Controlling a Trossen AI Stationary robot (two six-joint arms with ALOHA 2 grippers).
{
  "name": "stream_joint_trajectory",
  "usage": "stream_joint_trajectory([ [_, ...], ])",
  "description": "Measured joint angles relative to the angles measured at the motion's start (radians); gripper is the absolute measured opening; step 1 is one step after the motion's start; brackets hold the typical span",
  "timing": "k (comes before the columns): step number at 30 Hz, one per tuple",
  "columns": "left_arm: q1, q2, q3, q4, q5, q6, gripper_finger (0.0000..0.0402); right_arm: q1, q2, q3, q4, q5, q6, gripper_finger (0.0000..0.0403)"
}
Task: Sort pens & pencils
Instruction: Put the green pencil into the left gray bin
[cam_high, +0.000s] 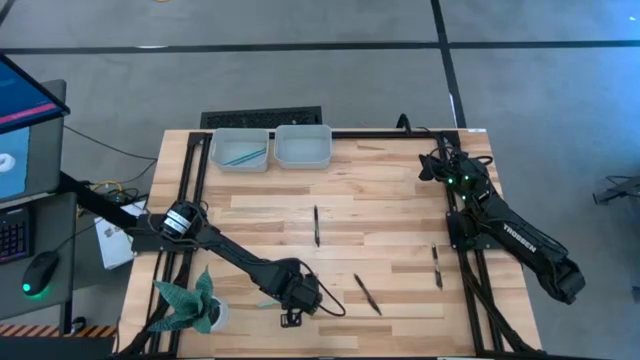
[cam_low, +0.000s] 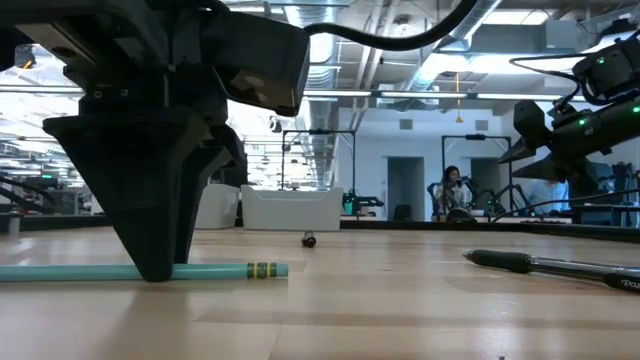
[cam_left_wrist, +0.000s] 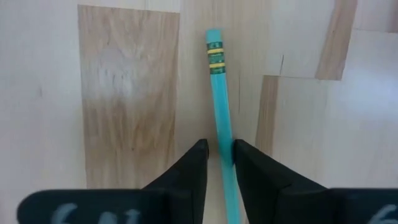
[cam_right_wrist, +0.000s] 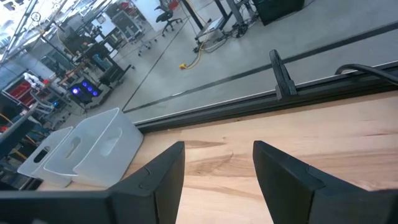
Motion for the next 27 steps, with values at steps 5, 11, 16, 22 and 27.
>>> stream_joint_trajectory([
  [5,0.000,-0.003,-0.019,0.002,-0.010,-0.047,0.0066,0.000,0.000,0.000,0.000,0.000,0.000,0.0212],
  [11,0.006,-0.013,-0.059,0.043,0.033,-0.120,0.0066,0.000,0.000,0.000,0.000,0.000,0.000,0.0212],
  [16,0.017,-0.013,-0.061,0.064,0.040,-0.122,0.0066,0.000,0.000,0.000,0.000,0.000,0.000,0.0212],
  [22,0.035,-0.016,-0.063,0.070,0.052,-0.089,0.0049,0.000,0.000,0.000,0.000,0.000,0.000,0.0212],
  [27,0.063,-0.029,-0.069,0.078,0.060,-0.072,0.0012,0.000,0.000,0.000,0.000,0.000,0.000,0.0212],
])
